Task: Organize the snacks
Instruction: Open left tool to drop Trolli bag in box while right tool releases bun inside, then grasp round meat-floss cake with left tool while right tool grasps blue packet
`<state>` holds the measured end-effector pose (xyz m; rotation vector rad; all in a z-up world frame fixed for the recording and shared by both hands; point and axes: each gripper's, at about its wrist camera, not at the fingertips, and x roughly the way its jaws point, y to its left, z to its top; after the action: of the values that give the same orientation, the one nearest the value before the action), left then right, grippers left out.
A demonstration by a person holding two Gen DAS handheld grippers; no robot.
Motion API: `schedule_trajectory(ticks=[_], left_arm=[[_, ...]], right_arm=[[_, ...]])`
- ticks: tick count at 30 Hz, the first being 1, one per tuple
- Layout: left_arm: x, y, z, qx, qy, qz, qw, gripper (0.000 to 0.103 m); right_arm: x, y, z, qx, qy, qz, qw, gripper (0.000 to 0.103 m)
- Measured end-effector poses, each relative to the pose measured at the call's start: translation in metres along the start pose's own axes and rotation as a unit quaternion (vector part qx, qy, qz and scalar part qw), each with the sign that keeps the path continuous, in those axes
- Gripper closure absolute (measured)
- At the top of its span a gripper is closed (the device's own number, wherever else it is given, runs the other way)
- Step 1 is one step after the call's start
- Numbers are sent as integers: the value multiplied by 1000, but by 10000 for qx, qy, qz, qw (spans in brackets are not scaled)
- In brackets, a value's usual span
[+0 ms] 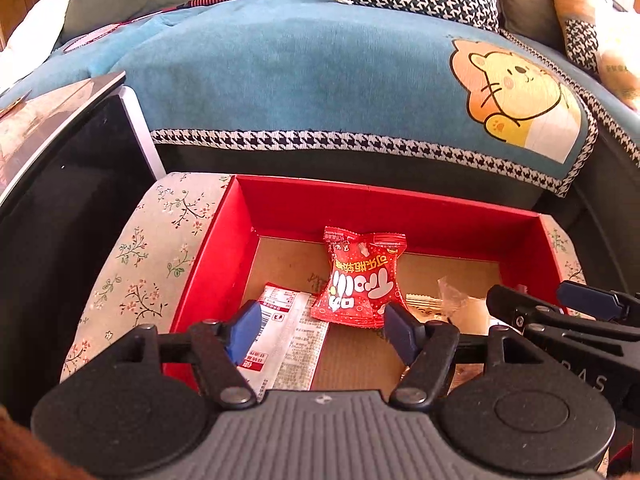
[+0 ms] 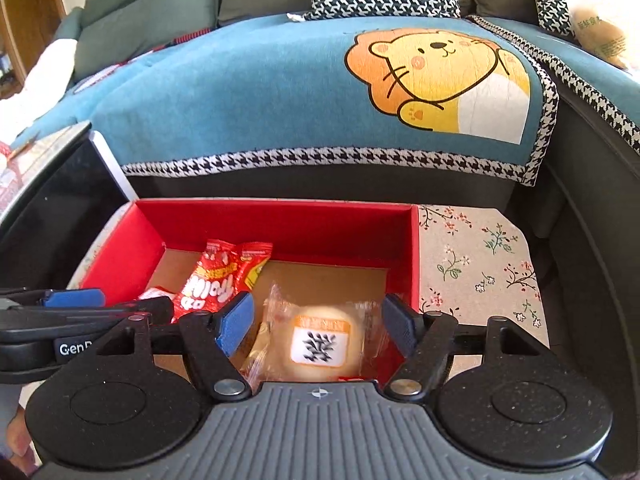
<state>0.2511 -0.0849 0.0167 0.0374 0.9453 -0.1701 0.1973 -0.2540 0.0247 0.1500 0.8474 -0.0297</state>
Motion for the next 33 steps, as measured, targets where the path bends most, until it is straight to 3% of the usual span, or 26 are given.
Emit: schedule_trajectory(ticks=[12, 18, 25, 33], left_arm=[[-29, 15, -16, -46, -22, -108, 9999, 0], [-41, 31, -32, -68, 55, -43, 10000, 0], [-54, 48, -54, -182, 227, -243, 9993, 0], [-58, 72, -87, -334, 607, -267, 9972, 0]], right_arm=[[-31, 16, -1, -223, -83, 23, 9997, 26], [-38, 26, -16, -385, 132, 49, 9992, 24], [-43, 39, -40, -430, 412, 210, 9980, 24], [-51, 54, -64, -529, 690, 438, 9952, 24]])
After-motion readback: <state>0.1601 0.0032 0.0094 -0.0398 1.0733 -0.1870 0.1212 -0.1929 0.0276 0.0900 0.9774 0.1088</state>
